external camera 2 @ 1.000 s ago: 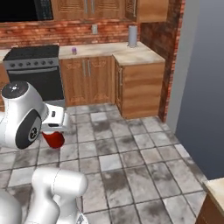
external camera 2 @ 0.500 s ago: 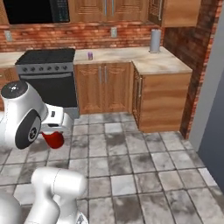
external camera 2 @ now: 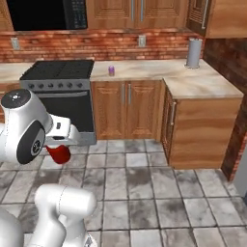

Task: Four empty soda cans are scattered around the kitchen. Gather all the cans and cluster them next to the stove for recycling.

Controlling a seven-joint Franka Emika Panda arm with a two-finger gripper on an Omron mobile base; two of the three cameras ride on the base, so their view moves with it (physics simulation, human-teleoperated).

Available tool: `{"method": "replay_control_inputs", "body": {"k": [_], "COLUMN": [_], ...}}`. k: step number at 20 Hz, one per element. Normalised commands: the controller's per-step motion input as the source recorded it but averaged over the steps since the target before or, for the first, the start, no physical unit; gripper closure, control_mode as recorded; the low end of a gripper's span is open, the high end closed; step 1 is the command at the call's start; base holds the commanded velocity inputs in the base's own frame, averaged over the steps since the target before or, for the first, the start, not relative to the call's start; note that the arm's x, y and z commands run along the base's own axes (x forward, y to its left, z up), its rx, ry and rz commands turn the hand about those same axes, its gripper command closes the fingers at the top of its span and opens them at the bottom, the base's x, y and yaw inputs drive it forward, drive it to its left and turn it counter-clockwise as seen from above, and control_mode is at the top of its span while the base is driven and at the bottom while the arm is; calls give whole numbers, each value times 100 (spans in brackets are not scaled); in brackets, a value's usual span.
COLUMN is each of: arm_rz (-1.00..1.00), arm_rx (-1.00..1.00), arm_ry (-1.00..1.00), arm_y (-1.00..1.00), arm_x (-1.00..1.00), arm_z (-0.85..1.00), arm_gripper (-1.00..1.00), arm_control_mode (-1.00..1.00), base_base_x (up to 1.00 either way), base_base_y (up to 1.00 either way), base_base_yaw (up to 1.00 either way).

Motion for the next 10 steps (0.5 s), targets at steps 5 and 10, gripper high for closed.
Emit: {"method": "replay_control_inputs", "body": {"k": [5,10], "arm_rz": [0,0], "arm_rx": [0,0], "arm_ry": [0,0], "arm_y": [0,0], "arm_x": [0,0], "arm_z": [0,0], "arm_gripper": [100,100], "arm_control_mode": [100,100], "base_base_x": [100,100], "base_base_y": [0,0], "base_base_yaw": [21,21]}}
